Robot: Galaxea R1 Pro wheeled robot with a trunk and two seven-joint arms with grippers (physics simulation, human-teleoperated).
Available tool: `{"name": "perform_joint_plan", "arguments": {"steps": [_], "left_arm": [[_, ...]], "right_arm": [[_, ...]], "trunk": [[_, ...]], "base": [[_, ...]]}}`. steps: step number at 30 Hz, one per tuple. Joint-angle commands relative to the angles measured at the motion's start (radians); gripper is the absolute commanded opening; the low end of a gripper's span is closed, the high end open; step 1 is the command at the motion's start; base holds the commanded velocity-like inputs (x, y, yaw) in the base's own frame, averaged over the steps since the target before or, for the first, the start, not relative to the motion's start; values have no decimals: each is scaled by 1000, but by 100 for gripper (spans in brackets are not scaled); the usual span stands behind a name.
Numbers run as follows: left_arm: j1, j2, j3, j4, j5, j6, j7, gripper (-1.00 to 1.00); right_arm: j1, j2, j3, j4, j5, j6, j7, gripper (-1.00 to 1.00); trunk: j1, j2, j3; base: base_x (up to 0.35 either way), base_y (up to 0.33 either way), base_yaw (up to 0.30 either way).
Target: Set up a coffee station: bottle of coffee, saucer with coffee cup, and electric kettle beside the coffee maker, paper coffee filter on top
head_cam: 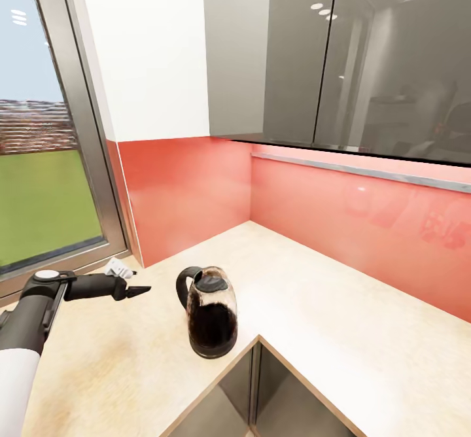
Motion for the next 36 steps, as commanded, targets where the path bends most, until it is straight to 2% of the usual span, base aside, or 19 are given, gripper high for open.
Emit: {"name": "perform_joint_plan", "arguments": {"steps": [1, 13, 16, 21, 29, 36], "left_arm": [[0, -1, 1, -1, -5, 10, -7, 100], [1, -5, -4, 3, -9, 8, 5, 100], [2, -1, 0, 11, -10, -53, 10, 100], [2, -2, -1, 15, -10, -84, 11, 100], [2, -5, -1, 17, -10, -91, 17, 100], [2, -6, 0, 18, -10, -91, 24, 100]], "right_arm": [[-1, 0, 7, 2, -10, -4, 3, 100], [-1, 0, 9, 4, -10, -4, 3, 100], [-1, 0, 9, 5, -10, -4, 3, 100], [-1, 0, 9, 5, -10, -4, 3, 100], [-1, 0, 10, 8, -8, -2, 4, 100], [-1, 0, 11, 8, -7, -1, 5, 100]], "trunk": [[0, -1, 0], [0, -1, 0], [0, -1, 0], [0, -1, 0], [0, -1, 0], [0, -1, 0]], "base": [[6, 0, 0], [67, 0, 0], [3, 0, 0], [0, 0, 0], [0, 0, 0], [0, 0, -159]]}}
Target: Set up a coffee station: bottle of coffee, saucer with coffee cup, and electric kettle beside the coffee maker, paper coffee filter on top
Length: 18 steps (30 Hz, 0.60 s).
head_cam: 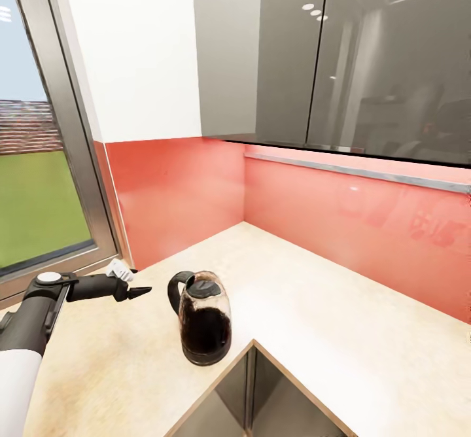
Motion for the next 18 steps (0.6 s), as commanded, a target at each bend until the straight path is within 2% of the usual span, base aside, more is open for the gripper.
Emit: {"name": "perform_joint_plan", "arguments": {"steps": [1, 11, 18], "left_arm": [[0, -1, 2, -1, -4, 10, -6, 100], [0, 1, 5, -1, -4, 9, -5, 100], [0, 2, 4, -2, -4, 9, -5, 100]], "right_arm": [[-1, 0, 7, 2, -10, -4, 3, 100], [-1, 0, 8, 2, -10, -4, 3, 100], [-1, 0, 9, 3, -10, -4, 3, 100]], "trunk": [[0, -1, 0], [0, -1, 0], [0, -1, 0]], "base": [[0, 0, -48], [0, 0, -15], [0, 0, -199]]}}
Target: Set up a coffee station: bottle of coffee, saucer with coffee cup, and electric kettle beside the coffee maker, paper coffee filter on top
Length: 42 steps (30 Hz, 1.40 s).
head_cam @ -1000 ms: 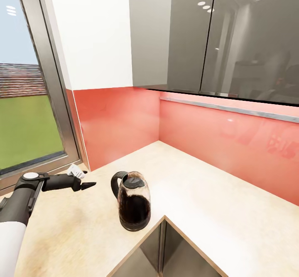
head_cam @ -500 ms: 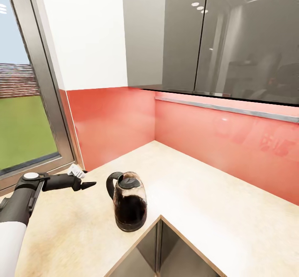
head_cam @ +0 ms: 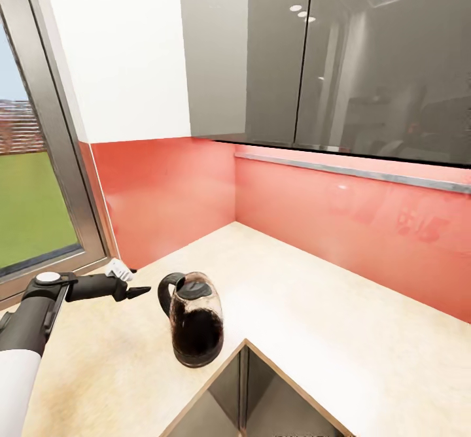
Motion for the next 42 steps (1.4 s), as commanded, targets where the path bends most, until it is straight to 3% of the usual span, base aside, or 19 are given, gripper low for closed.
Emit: {"name": "perform_joint_plan", "arguments": {"steps": [1, 18, 27, 35, 42], "left_arm": [[0, -1, 1, -1, -4, 10, -6, 100], [1, -3, -1, 0, -4, 12, -6, 100], [38, 3, -3, 0, -8, 12, -6, 100], [50, 4, 8, 0, -81, 8, -6, 100], [50, 6, 38, -15, -91, 7, -6, 100]], "right_arm": [[-1, 0, 8, 3, -10, -4, 3, 100], [-1, -2, 7, 3, -10, -4, 3, 100], [-1, -3, 7, 3, -10, -4, 3, 100], [-1, -3, 7, 3, -10, -4, 3, 100], [-1, -3, 8, 3, -10, -4, 3, 100]], "trunk": [[0, -1, 0], [0, -1, 0], [0, -1, 0], [0, -1, 0], [0, -1, 0]], "base": [[0, 0, -140], [0, 0, -22], [0, 0, -93], [0, 0, -2], [0, 0, 0]]}}
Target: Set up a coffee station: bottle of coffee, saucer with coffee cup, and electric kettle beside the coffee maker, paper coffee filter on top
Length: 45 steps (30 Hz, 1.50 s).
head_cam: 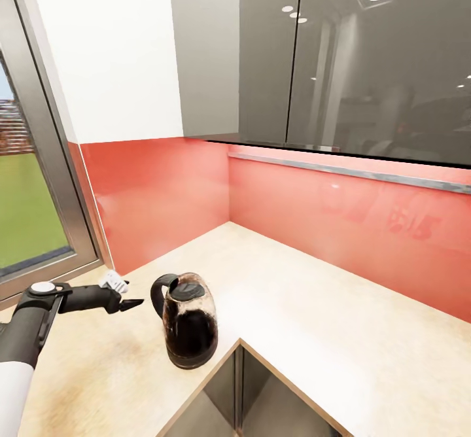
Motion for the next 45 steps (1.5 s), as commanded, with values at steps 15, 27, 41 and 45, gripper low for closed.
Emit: {"name": "perform_joint_plan", "arguments": {"steps": [15, 27, 41, 45], "left_arm": [[-1, -8, 8, 1, -5, 10, -6, 100], [-1, -5, 14, 1, -6, 10, -6, 100], [-1, -7, 13, 1, -5, 10, -6, 100], [-1, -7, 14, 1, -5, 10, -6, 100]], "right_arm": [[-1, -4, 7, 2, -10, -4, 3, 100], [-1, -9, 8, 2, -10, -4, 3, 100], [-1, -9, 8, 2, -10, -4, 3, 100], [-1, -9, 8, 2, -10, -4, 3, 100]], "trunk": [[0, -1, 0], [0, -1, 0], [0, -1, 0], [0, -1, 0]], "base": [[0, 0, -113], [0, 0, -25], [0, 0, -51], [0, 0, -42]]}}
